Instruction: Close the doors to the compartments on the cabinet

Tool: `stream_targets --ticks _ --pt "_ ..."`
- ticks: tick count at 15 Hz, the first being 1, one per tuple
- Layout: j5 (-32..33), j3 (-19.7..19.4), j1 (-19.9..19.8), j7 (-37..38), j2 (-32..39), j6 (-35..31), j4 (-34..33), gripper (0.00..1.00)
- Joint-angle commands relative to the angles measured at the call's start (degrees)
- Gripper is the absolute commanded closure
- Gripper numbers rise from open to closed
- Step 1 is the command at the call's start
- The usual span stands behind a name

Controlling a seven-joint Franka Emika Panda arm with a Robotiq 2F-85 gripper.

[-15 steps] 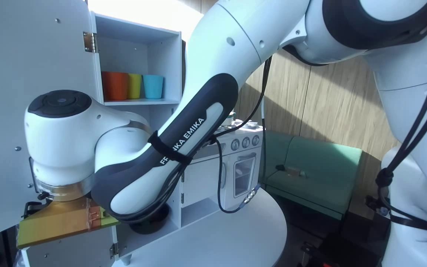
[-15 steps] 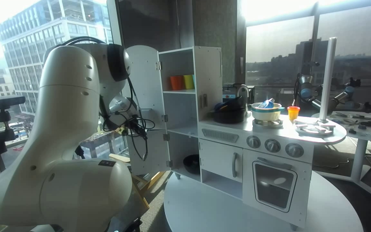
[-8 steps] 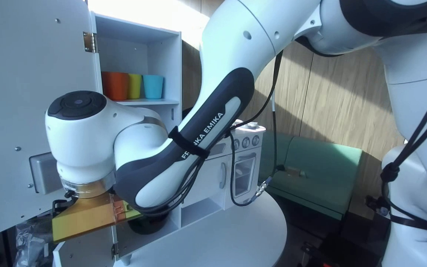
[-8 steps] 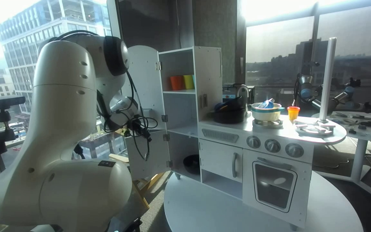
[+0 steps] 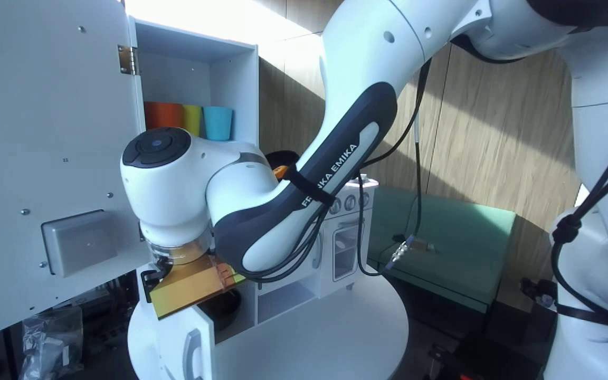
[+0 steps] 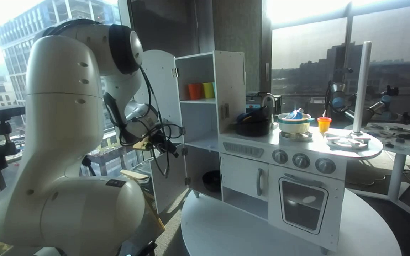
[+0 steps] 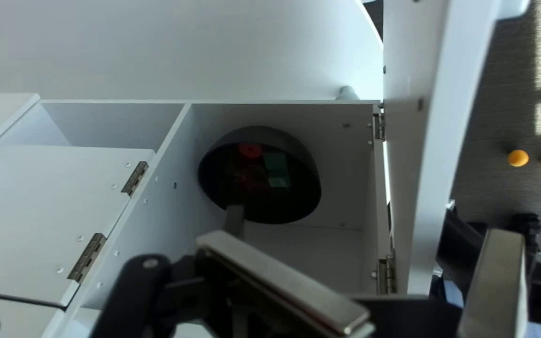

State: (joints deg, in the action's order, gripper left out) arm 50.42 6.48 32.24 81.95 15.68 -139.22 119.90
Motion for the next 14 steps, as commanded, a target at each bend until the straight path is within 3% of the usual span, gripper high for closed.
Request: stream_targets --ticks 1,3,8,12,14 --pt "1.3 2.3 -4.3 -3.5 -4.3 3.8 4.6 0.00" --pt "3.3 2.7 -5.9 -4.2 -4.6 5.3 5.8 0.00" --pt "18.8 2.7 -8.4 -5.7 -4.5 12.1 6.9 0.00" --pt "32.1 4.2 -9.0 1.5 -5.0 17.8 6.0 0.00" --pt "35.0 5.6 -9.5 5.5 -5.9 19.6 5.8 0.00"
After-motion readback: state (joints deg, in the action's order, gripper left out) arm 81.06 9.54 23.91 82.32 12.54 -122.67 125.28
